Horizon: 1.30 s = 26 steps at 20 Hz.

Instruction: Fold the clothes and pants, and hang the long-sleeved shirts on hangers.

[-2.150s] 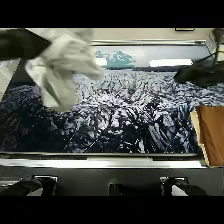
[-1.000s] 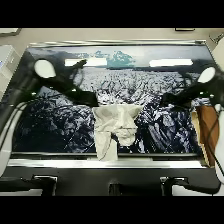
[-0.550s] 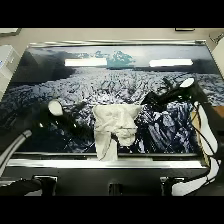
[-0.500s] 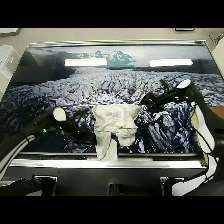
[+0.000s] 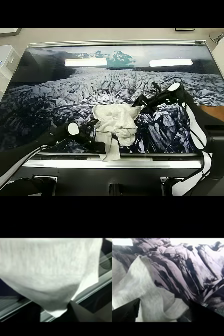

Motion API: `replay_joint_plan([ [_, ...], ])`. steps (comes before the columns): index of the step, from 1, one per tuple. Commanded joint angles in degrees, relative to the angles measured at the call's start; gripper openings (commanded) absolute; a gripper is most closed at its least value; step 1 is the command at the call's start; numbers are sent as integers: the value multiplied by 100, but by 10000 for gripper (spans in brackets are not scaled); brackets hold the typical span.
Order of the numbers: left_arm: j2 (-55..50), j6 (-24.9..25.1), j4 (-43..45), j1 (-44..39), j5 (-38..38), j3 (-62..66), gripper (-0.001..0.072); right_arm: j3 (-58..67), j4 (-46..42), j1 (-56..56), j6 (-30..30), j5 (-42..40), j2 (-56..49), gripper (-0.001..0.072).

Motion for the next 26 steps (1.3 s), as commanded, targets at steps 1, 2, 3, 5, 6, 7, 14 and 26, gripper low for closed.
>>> replay_joint_plan([
  [1, -70, -2, -184, -146, 219, -26, 217, -2, -2, 50, 332, -33, -85, 564],
  [2, -68, 50, -184, -136, 201, -22, 71, -2, -7, 96, 326, -68, -109, 337],
  [3, -48, 184, -181, -131, 184, -4, 28, -2, 4, 125, 328, -94, -109, 33],
  [5, 111, 205, -37, -46, 160, 66, 26, 52, 33, 142, 236, -101, 9, 42],
  [6, 291, 98, 293, 50, 140, 153, 25, 144, -17, 83, 227, -122, 151, 42],
  [7, 546, -197, 879, 212, 2, 332, 25, 319, -59, -20, 168, -120, 345, 41],
  [14, 2798, -861, 4004, 2188, -1517, 3783, 26, 2297, -363, -1185, -4, -308, 2750, 43],
  [26, 4603, -1270, 3718, 2581, 2317, 5375, 26, 2396, -2004, -1414, 455, -697, 6181, 44],
])
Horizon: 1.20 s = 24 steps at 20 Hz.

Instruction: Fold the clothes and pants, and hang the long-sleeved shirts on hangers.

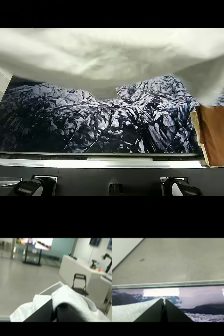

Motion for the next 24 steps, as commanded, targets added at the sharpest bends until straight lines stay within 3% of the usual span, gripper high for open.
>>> replay_joint_plan([
  [1, 173, -46, -72, 26, 1252, 94, 26, 15, -476, -13, 125, 363, 492, 44],
  [4, -79, 33, 149, 26, 1451, 90, 26, 9, -1001, -13, 365, 1757, 404, 44],
  [7, -813, 208, 835, 28, 704, 74, 26, -284, -1298, -13, 898, 3764, -199, 43],
  [9, -1532, 210, 977, 42, 195, -48, 28, -1102, -1252, 33, 1047, 3967, -564, 43],
  [12, -2859, 210, 977, 81, 114, -409, 28, -2653, -1263, 551, 970, 2645, -1180, 43],
  [14, -3759, 208, 977, 85, 258, -426, 28, -3362, -1222, 905, 1051, 1054, -1864, 44],
  [18, -4979, 205, 715, 83, 76, -424, 29, -3473, -227, 940, 1768, -1495, -3346, 44],
  [21, -5427, 205, 68, 46, -490, -424, 31, -3473, 649, 951, 1816, -2004, -3934, 45],
  [23, -5659, 205, -334, 0, -992, -424, 104, -3473, 837, 951, 1818, -1943, -4197, 45],
  [24, -5737, 203, -511, -15, -1248, -424, 183, -3471, 828, 951, 1816, -1897, -4271, 55],
])
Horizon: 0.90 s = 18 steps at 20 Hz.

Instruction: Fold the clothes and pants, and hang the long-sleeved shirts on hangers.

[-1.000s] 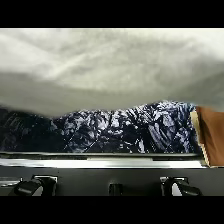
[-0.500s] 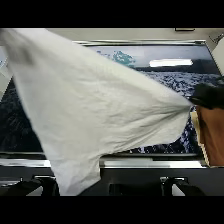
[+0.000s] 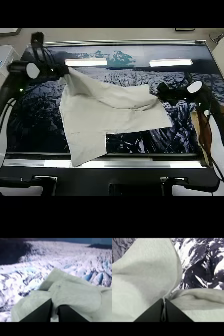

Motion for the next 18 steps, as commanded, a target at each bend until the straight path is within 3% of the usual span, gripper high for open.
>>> replay_joint_plan([
  [1, -433, 4, -811, -42, -1008, 0, 397, -37, 479, -9, 74, -369, -435, 174],
  [2, -426, 24, -911, 0, -1333, 13, 646, 39, 476, -109, -31, -219, -411, 437],
  [3, -404, 487, -894, 111, -2017, 120, 711, 234, 468, -293, -365, 118, -391, 607],
  [4, -387, 925, -809, 313, -2778, 225, 711, 584, 372, -603, -839, 763, -393, 630],
  [6, -278, 1113, -686, 986, -4181, 229, 710, 1196, -199, -1368, -1047, 2140, -393, 655],
  [8, -81, 1204, -1495, 1788, -5005, -212, 710, 1357, -511, -2149, -1093, 3407, -393, 620],
  [11, 756, 1311, -2181, 2559, -4328, -2271, 673, 1019, -730, -2793, -1423, 4260, -393, 615],
  [12, 1104, 1475, -2188, 2691, -3853, -3136, 560, 872, -728, -2861, -1528, 4352, -393, 616],
  [15, 1670, 1941, -2741, 2892, -2702, -4999, 557, 560, -695, -2804, -1694, 4406, -393, 615],
  [18, 1534, 2288, -3506, 2837, -2000, -5626, 556, 527, -619, -2774, -1742, 4406, -393, 615],
])
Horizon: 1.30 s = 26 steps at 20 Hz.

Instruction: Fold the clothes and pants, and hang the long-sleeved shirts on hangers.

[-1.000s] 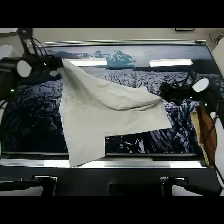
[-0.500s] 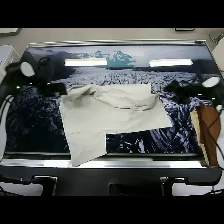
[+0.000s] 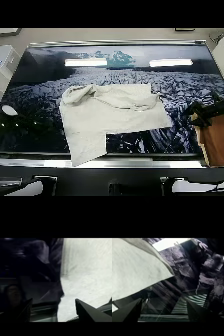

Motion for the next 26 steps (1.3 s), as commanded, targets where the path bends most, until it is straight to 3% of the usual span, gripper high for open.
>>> replay_joint_plan([
  [1, 42, 492, -938, 52, 984, -977, 556, -98, 15, -44, -140, 236, -4, 615],
  [8, -310, 809, -1853, -369, 1714, -973, 554, -98, 20, -44, -146, 391, -4, 615],
  [10, -415, 807, -1853, -575, 1836, -975, 436, -98, 20, -44, -144, 400, -4, 615],
  [11, -435, 807, -1853, -645, 1895, -973, 300, -98, 17, -44, -144, 417, -4, 614],
  [12, -433, 804, -1853, -658, 1932, -970, 119, -107, -9, -37, -144, 409, -4, 614],
  [13, -431, 807, -1851, -640, 1917, -946, 39, -131, -50, -37, -144, 376, -4, 613],
  [20, -168, 811, -1849, -612, 1775, -822, 26, -1019, 146, -2, -564, -833, -74, 615],
  [26, 37, 807, -1849, -612, 1716, -820, 26, -1038, 151, 861, -717, -1598, -564, 614],
])
